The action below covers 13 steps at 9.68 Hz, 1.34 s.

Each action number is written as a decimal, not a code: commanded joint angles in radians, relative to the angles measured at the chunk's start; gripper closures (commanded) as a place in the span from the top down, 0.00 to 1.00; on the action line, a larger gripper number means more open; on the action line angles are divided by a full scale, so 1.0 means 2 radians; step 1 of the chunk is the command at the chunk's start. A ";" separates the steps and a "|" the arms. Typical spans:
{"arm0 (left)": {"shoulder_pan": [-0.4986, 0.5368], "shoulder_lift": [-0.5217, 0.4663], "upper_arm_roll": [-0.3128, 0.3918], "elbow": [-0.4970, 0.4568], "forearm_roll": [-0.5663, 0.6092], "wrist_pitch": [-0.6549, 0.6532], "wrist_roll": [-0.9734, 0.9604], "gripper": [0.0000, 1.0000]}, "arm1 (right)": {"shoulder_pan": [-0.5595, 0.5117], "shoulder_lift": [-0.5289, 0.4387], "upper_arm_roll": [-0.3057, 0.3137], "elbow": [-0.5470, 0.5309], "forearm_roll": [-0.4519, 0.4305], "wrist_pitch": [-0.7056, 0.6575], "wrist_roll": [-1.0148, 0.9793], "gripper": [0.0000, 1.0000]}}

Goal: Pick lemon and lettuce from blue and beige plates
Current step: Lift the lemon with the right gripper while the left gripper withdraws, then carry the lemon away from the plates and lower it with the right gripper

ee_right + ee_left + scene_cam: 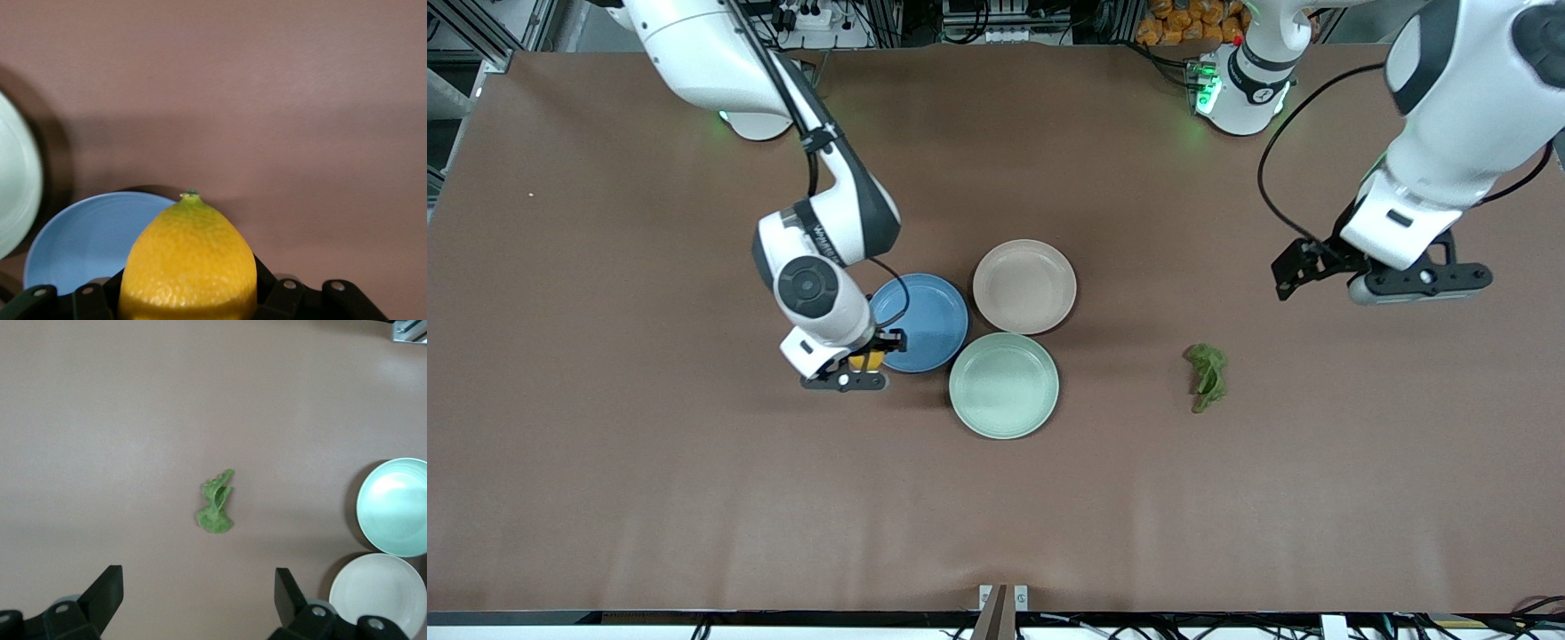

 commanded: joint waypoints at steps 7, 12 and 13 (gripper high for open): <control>-0.001 -0.020 0.008 0.110 -0.011 -0.170 0.083 1.00 | -0.098 -0.027 0.004 -0.004 0.010 -0.051 -0.154 0.36; -0.014 -0.007 0.009 0.125 0.005 -0.192 0.088 1.00 | -0.177 -0.037 -0.024 -0.044 0.002 -0.050 -0.329 0.35; -0.021 -0.006 0.017 0.125 0.006 -0.193 0.090 1.00 | -0.179 -0.037 -0.037 -0.051 0.001 -0.048 -0.340 0.35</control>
